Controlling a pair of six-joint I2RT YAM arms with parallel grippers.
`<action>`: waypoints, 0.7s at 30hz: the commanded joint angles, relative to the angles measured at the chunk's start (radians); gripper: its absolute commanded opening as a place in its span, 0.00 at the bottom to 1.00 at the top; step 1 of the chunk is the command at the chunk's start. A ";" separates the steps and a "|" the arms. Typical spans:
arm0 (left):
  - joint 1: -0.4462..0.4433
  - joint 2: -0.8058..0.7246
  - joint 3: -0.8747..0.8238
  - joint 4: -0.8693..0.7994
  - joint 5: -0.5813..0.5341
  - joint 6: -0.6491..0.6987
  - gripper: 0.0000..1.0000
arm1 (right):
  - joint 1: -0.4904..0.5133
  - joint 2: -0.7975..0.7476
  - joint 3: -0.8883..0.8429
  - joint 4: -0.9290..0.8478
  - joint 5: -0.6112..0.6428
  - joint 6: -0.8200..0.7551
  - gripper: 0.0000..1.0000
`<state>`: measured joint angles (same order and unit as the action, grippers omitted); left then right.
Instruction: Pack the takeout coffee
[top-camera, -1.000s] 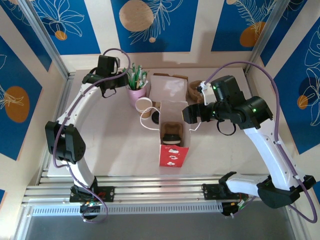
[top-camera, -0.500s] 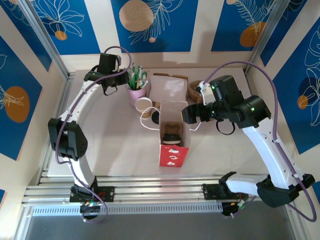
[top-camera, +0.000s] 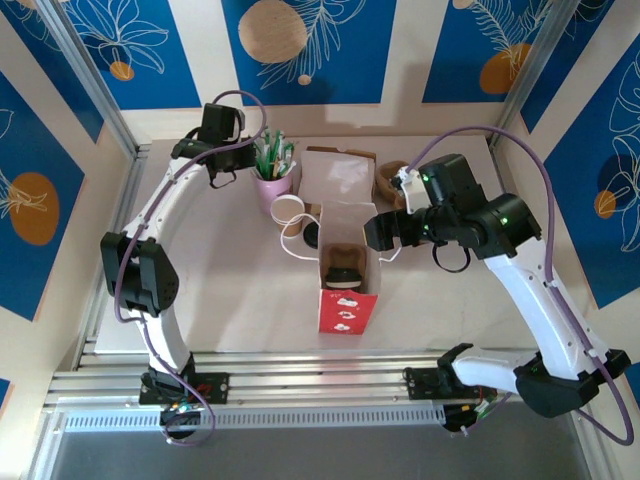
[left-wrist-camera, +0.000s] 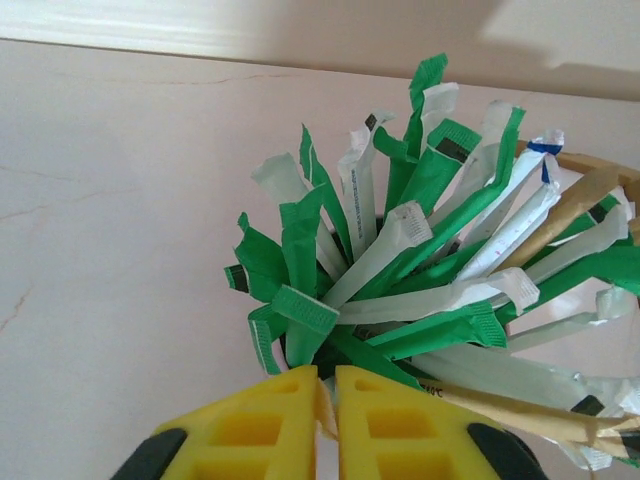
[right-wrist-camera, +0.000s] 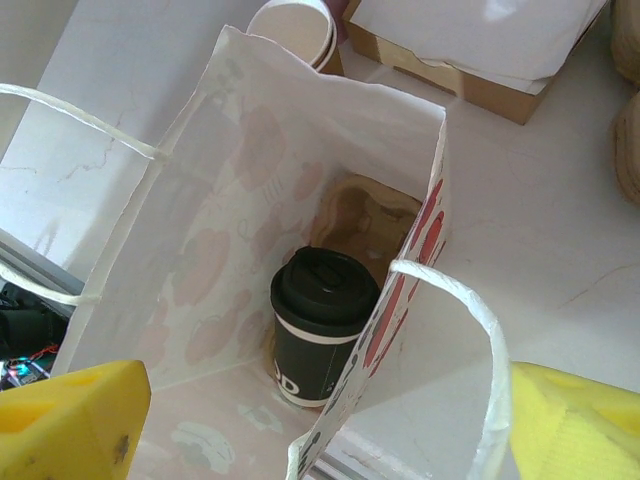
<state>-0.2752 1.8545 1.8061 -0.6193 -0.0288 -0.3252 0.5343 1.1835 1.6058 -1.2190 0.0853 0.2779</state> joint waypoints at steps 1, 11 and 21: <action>-0.007 0.012 0.056 -0.023 -0.014 0.014 0.03 | -0.005 -0.019 -0.011 0.001 -0.019 -0.013 0.90; -0.009 -0.063 0.088 -0.044 -0.016 0.013 0.00 | -0.007 -0.034 -0.030 0.009 -0.015 -0.012 0.90; -0.019 -0.264 0.087 -0.104 -0.028 0.057 0.00 | -0.017 -0.040 -0.033 0.030 -0.010 -0.011 0.90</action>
<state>-0.2844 1.6699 1.8610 -0.6945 -0.0399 -0.2985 0.5247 1.1637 1.5867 -1.2129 0.0853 0.2779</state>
